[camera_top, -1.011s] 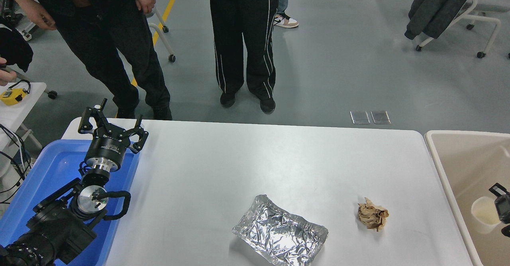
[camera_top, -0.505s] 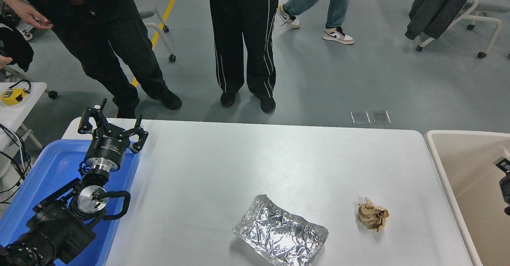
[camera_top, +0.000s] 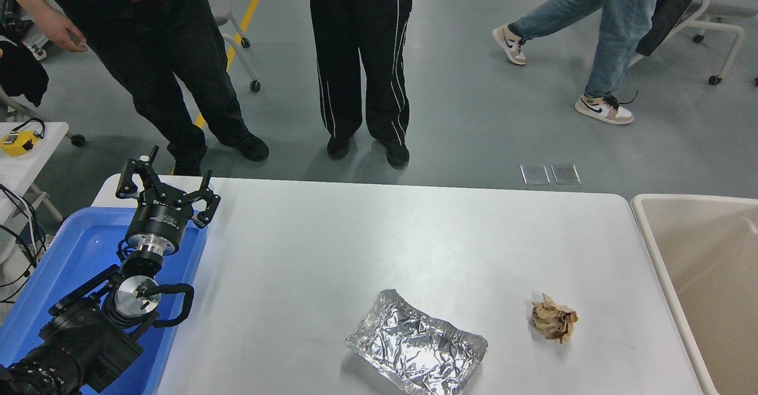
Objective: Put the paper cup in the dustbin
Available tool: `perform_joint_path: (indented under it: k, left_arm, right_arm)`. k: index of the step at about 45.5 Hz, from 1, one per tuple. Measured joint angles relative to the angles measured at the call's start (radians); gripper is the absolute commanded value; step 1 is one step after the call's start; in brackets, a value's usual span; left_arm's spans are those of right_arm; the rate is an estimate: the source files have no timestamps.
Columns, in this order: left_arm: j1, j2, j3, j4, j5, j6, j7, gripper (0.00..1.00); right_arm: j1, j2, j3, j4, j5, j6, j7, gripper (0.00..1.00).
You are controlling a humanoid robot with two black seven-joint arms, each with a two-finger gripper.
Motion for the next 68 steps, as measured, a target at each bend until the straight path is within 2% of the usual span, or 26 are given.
perform_joint_path:
  k: [14, 31, 45, 58, 68]
  left_arm:
    - [0.000, 0.000, 0.000, 0.000, 0.000, 0.000, 0.000, 1.00]
    - [0.000, 0.000, 0.000, 0.000, 0.000, 0.000, 0.000, 1.00]
    - [0.000, 0.000, 0.000, 0.000, 0.000, 0.000, 0.000, 1.00]
    - [0.000, 0.000, 0.000, 0.000, 0.000, 0.000, 0.000, 1.00]
    - [0.000, 0.000, 0.000, 0.000, 0.000, 0.000, 0.000, 1.00]
  right_arm:
    - [0.112, -0.072, 0.249, 0.169, 0.002, 0.006, 0.005, 0.99]
    - [0.146, -0.091, 0.567, 0.410, 0.003, 0.006, 0.128, 0.99]
    - [0.058, -0.008, 0.759, 0.506, 0.002, 0.004, 0.207, 0.99]
    - [-0.075, 0.085, 0.828, 0.528, 0.000, 0.005, 0.379, 0.99]
    - [-0.172, 0.154, 0.888, 0.532, 0.001, 0.006, 0.453, 0.99]
